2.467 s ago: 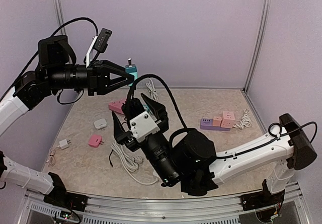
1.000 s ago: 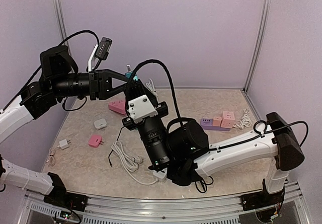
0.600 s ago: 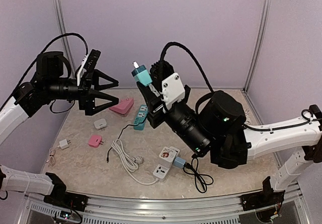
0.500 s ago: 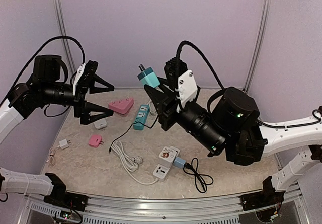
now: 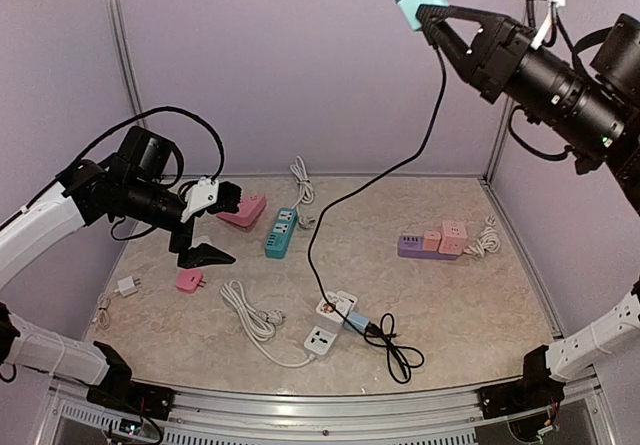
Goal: Insert the plug
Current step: Pick up the plug from the center of the board, then adjust the socket at the center of the board.
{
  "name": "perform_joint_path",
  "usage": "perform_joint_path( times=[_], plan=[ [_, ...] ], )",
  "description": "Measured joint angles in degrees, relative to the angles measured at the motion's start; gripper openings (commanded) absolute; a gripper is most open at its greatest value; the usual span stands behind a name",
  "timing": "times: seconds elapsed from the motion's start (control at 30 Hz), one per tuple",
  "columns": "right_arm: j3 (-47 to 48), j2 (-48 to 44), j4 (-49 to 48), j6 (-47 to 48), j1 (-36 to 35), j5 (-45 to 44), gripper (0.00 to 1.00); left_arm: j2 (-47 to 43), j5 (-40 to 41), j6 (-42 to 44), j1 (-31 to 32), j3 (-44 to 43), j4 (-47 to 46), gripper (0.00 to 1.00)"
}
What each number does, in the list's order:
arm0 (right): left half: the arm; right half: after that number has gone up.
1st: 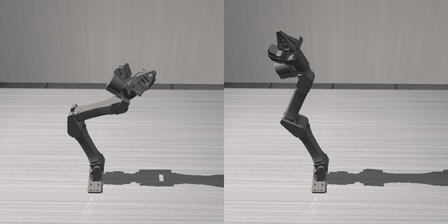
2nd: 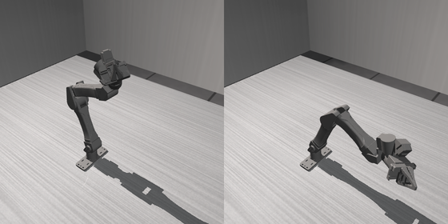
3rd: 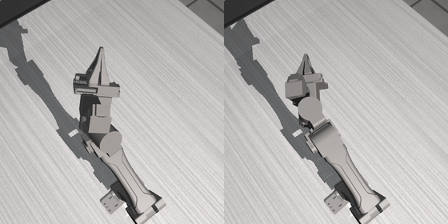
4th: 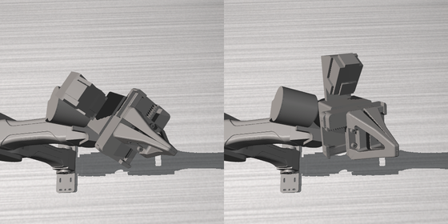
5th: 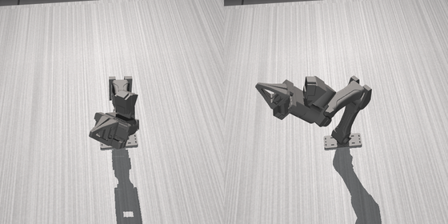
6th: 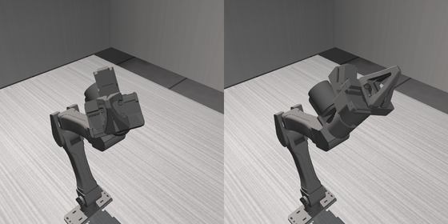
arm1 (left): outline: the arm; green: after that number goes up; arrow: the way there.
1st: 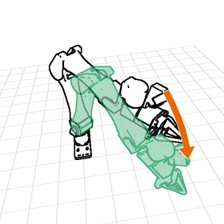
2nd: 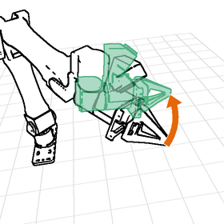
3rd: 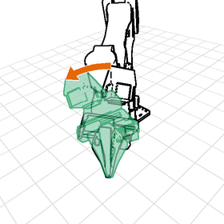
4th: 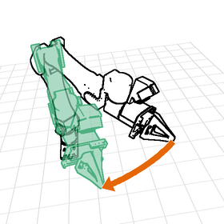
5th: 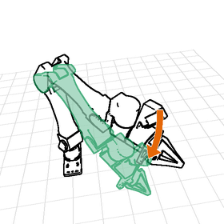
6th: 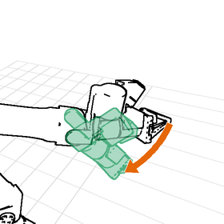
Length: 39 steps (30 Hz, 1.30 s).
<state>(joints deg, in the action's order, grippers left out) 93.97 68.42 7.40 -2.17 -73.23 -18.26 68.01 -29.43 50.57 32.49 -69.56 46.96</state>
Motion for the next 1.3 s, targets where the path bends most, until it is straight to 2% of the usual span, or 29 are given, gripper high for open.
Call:
perform_joint_path(
  times=[0.13, 0.3, 0.37, 0.5, 0.6, 0.73, 0.83, 1.03, 1.3],
  plan=[
    [10.99, -0.74, 2.91, 3.28, -0.02, -3.69, 0.0, 0.24, 2.36, 0.94, 3.52, 0.0, -0.11, 0.99],
    [12.33, -1.9, 3.15, 12.15, 0.28, -18.18, 0.0, 0.5, 5.99, 3.89, 10.78, 1.55, -0.46, 0.99],
    [9.11, -2.89, 3.15, 14.95, 0.33, -23.65, 0.0, 1.53, 7.41, 5.46, 13.16, 1.81, 0.37, 0.99],
    [-4.35, -7.3, 3.61, 16.26, 0.72, -30.77, 0.0, 6.58, 9.29, 7.76, 15.85, -0.17, 5.01, 0.99],
    [-15.98, -11.56, 4.26, 14.23, 1.86, -33.22, 0.0, 13.75, 11.04, 7.8, 17.97, -6.75, 9.49, 0.99],
    [-24.96, -14.8, 7.04, 9.2, 5.18, -33.9, 0.0, 25.38, 12.39, 7.39, 22.56, -18.49, 15.1, 0.99],
    [-29.03, -16.72, 9.55, 4.72, 8.13, -33.83, 0.0, 33.66, 13.68, 6.38, 25.44, -24.55, 15.8, 0.99],
    [-36.22, -21.9, 10.97, -2.49, 10.49, -32.04, 0.0, 45.7, 16.31, 6.54, 27.15, -29.77, 15.69, 0.99],
    [-44.41, -24.0, 11.58, -9.29, 10.71, -29.92, 0.0, 50.86, 16.35, 8.79, 25.46, -33.11, 15.69, 0.98]
  ],
)
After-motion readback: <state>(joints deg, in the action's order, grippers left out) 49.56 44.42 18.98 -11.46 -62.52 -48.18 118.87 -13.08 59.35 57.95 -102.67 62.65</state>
